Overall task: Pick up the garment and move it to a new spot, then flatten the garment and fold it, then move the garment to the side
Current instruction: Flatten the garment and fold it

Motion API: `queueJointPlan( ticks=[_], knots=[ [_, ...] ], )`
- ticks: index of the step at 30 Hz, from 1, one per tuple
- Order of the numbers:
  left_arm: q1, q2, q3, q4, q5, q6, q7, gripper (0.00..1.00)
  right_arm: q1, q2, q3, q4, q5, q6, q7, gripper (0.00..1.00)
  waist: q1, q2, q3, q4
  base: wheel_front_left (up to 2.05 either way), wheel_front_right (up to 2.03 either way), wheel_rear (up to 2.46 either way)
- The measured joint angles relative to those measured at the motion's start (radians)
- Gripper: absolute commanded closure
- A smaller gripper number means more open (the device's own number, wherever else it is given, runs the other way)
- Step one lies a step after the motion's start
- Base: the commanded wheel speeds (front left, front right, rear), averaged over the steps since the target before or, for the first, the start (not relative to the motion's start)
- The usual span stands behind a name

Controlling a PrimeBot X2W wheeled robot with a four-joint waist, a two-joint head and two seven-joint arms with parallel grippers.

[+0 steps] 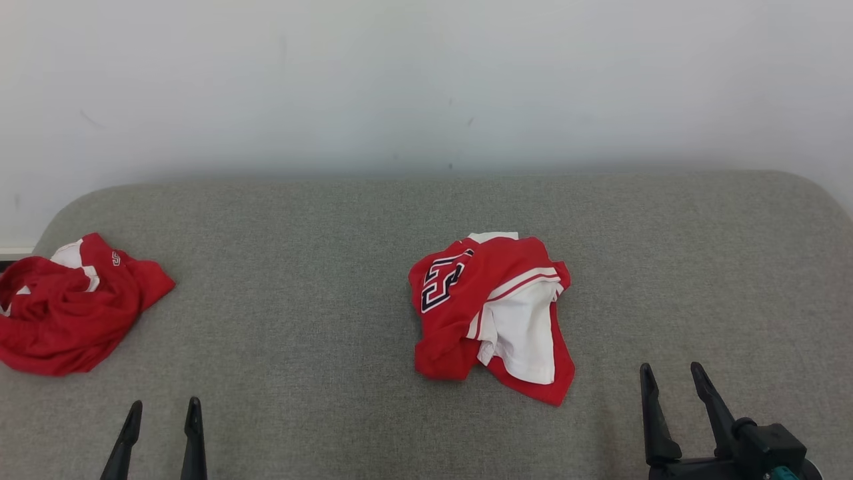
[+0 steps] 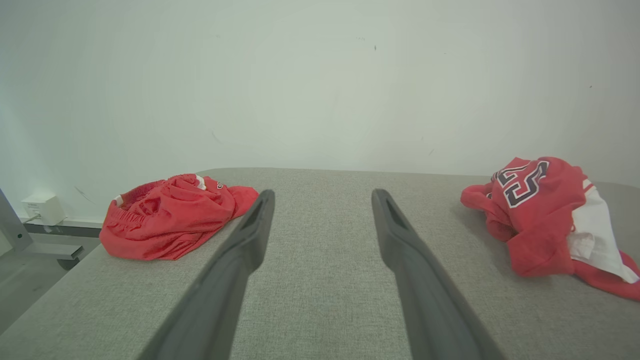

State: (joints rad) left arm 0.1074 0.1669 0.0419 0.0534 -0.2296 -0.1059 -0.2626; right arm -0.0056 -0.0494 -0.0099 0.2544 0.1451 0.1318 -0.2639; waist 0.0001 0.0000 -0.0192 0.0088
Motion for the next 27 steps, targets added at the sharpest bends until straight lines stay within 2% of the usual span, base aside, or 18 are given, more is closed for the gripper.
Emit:
queueJointPlan(
  ticks=[18,27],
  knots=[
    [-0.007,-0.017,0.013,0.009,0.021,-0.010,0.000,0.00,-0.004,0.000,0.007,0.010,0.000,0.000,0.000,0.00,0.0000,0.0000,0.002,-0.011,0.00,0.00,0.00],
    [-0.127,-0.010,-0.081,0.046,0.045,-0.019,0.000,0.00,-0.013,0.000,0.032,0.013,0.010,0.000,0.000,0.00,0.0000,0.0000,0.014,-0.036,0.00,0.00,0.00]
  ],
)
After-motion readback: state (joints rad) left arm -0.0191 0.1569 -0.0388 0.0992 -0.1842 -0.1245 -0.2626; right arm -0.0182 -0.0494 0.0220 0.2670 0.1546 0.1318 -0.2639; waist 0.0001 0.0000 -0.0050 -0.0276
